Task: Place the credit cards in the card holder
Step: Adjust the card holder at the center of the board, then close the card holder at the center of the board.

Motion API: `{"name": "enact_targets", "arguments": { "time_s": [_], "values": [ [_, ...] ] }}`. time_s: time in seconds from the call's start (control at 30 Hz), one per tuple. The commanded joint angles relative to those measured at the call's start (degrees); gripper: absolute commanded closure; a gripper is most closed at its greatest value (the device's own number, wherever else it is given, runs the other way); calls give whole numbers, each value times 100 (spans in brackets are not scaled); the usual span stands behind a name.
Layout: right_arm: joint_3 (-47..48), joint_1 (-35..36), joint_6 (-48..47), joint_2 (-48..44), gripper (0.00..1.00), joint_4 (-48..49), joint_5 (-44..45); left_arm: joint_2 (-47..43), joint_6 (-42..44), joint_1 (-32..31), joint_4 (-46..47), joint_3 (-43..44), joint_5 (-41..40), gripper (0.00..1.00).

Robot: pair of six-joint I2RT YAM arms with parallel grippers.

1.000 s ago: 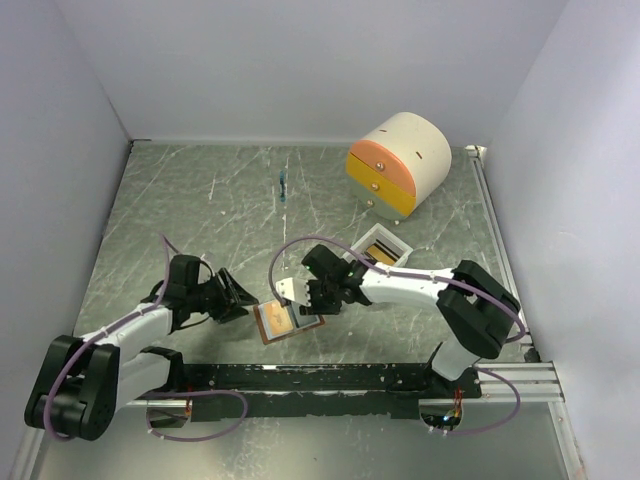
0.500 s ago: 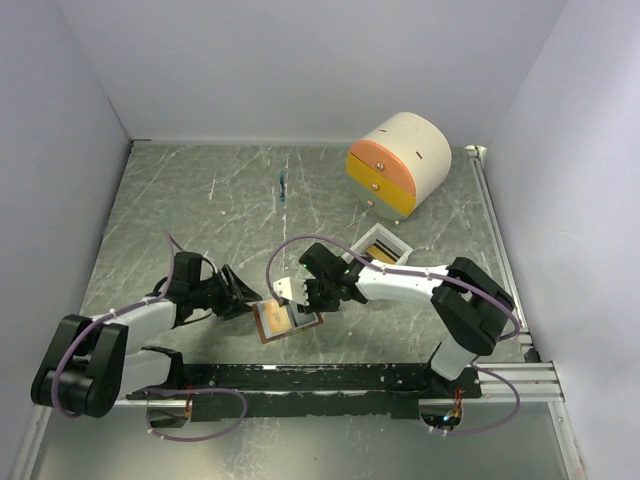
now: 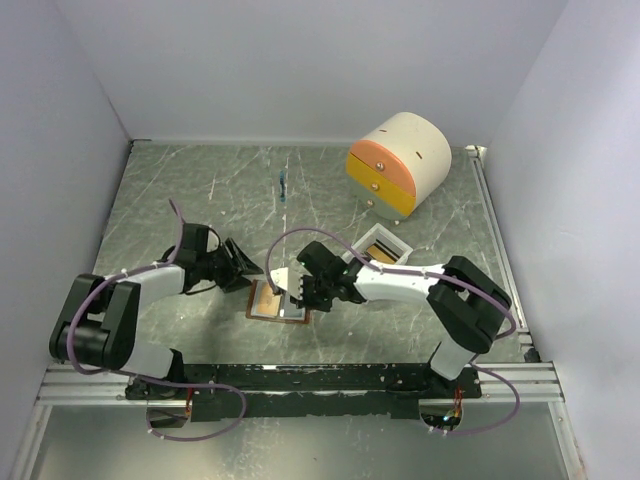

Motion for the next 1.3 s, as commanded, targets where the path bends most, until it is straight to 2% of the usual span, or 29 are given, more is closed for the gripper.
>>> {"name": "enact_targets", "arguments": {
  "time_s": [0.0,0.13,0.27,0.43,0.6,0.87,1.0,1.13,1.17,1.27],
  "values": [
    [-371,63,549,-114,100,780,-247,-319,374,19,-1007,395,-723,35],
    [-461,40,495,-303,100,647,-73,-840,607,19,-1555,457,-1265,34],
    [-468,40,537,-537,100,504,81,-1126,626,20,-1572,185,-1171,33],
    [-473,36,476,-594,58,276,202,-1121,572,19,-1230,-279,-910,34],
    [-430,39,489,-300,55,271,192,-977,556,19,-1043,-456,-786,34],
    [-135,34,462,207,62,310,207,-853,610,19,-963,-612,-740,34],
    [-88,44,530,295,73,367,236,-867,563,19,-837,-694,-654,35],
    [-181,44,661,193,97,596,188,-825,521,19,-830,-654,-481,35],
    [-248,37,721,129,100,724,236,-837,535,19,-889,-607,-461,35],
    [-496,35,975,-138,100,1238,245,-914,617,31,-1116,-394,-542,34]
  ]
}}
